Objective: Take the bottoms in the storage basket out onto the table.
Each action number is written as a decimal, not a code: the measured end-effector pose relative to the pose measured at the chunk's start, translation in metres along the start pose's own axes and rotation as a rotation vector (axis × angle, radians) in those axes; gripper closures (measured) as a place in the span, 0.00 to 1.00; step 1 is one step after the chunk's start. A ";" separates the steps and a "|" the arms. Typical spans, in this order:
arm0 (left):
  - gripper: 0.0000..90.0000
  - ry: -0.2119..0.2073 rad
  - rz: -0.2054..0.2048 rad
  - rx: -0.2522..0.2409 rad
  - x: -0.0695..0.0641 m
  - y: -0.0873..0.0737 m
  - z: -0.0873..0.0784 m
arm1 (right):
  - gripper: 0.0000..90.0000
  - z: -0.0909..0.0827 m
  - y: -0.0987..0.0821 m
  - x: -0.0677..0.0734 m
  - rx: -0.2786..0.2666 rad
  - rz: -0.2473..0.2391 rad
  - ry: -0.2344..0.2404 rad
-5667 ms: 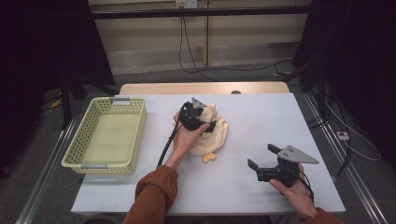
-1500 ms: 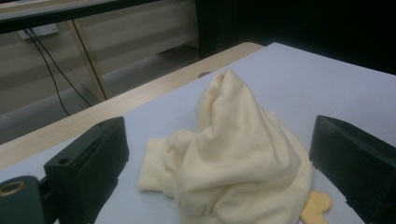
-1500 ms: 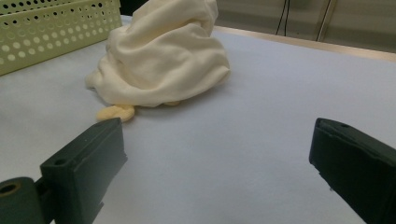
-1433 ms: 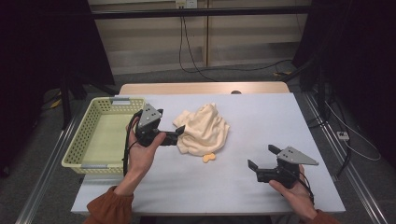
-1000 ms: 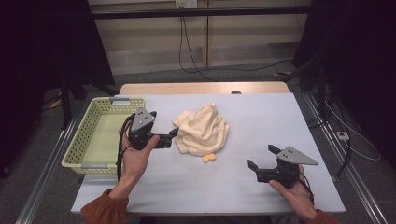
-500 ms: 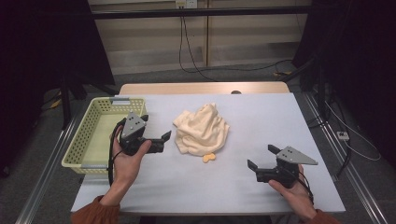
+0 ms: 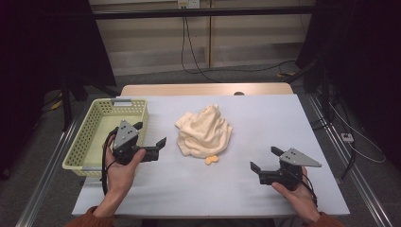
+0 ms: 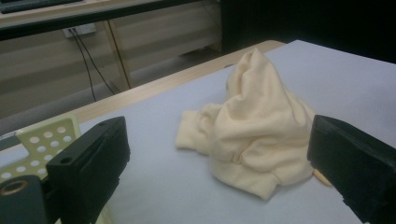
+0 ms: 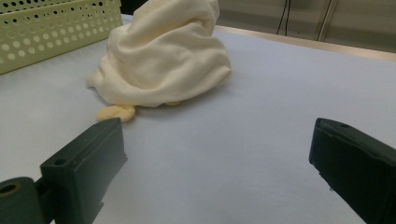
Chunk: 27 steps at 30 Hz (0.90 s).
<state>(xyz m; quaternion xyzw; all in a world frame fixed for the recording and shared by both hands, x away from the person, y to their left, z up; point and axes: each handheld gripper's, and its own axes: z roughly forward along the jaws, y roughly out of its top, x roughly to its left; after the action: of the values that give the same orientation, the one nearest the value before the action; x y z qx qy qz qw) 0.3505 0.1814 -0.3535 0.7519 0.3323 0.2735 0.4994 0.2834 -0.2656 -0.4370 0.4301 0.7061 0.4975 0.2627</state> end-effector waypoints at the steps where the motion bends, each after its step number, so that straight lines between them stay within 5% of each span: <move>1: 0.07 0.002 0.002 -0.001 0.000 0.000 -0.001 | 0.04 0.000 0.000 0.000 -0.001 -0.001 0.000; 10: 0.07 0.018 -0.018 -0.001 0.003 -0.012 -0.013 | 0.04 0.000 0.000 0.000 0.001 -0.001 0.000; 18: 0.07 0.057 0.011 0.023 0.003 -0.023 -0.022 | 0.04 0.000 0.000 0.000 0.001 -0.003 0.001; 27: 0.07 0.044 -0.031 0.035 0.000 -0.037 -0.028 | 0.04 0.001 0.000 0.001 0.002 0.002 0.000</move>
<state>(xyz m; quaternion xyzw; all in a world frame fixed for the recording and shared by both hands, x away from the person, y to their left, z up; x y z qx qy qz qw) 0.3217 0.2078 -0.3779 0.7489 0.3598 0.2763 0.4831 0.2837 -0.2647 -0.4372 0.4311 0.7062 0.4968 0.2620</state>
